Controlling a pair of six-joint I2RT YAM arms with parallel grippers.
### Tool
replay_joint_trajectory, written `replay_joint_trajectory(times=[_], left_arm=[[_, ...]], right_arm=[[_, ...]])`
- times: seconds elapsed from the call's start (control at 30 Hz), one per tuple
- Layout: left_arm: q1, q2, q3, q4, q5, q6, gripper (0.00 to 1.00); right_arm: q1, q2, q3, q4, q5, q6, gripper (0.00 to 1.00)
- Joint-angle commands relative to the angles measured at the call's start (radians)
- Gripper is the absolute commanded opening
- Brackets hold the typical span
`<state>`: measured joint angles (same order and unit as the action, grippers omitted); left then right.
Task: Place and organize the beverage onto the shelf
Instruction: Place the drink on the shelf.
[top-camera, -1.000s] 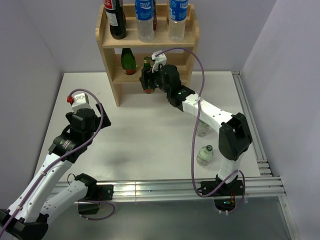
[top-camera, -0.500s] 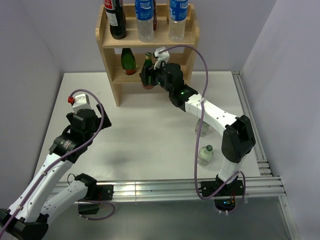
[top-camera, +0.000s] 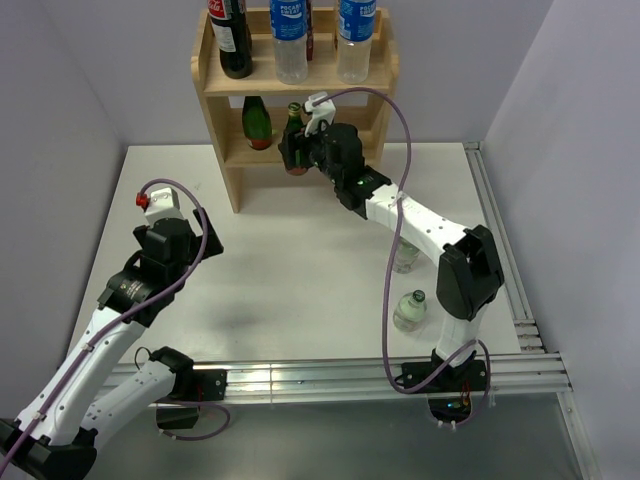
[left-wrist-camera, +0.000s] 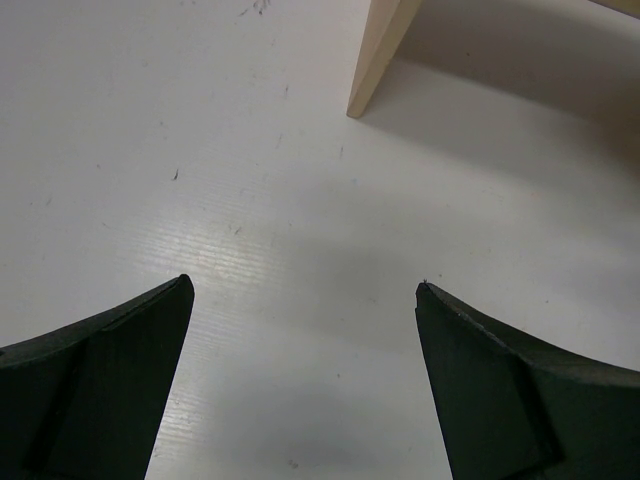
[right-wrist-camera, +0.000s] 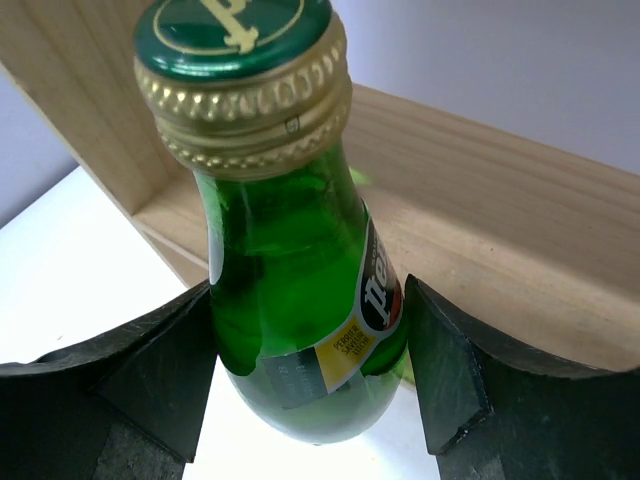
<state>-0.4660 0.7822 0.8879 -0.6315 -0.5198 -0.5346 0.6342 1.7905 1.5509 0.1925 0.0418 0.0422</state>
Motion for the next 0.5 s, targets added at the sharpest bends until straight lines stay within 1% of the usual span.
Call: replay_joint_trajectory(times=[0.0, 0.47], left_arm=[[0.006, -0.009, -0.001, 0.039, 0.012, 0.019, 0.99], [0.004, -0.014, -0.001, 0.042, 0.023, 0.018, 1.0]], right_arm=[[-0.016, -0.005, 0.098, 0.205, 0.026, -0.022, 0.0], [-0.027, 0.109, 0.147, 0.235, 0.018, -0.005, 0.0]])
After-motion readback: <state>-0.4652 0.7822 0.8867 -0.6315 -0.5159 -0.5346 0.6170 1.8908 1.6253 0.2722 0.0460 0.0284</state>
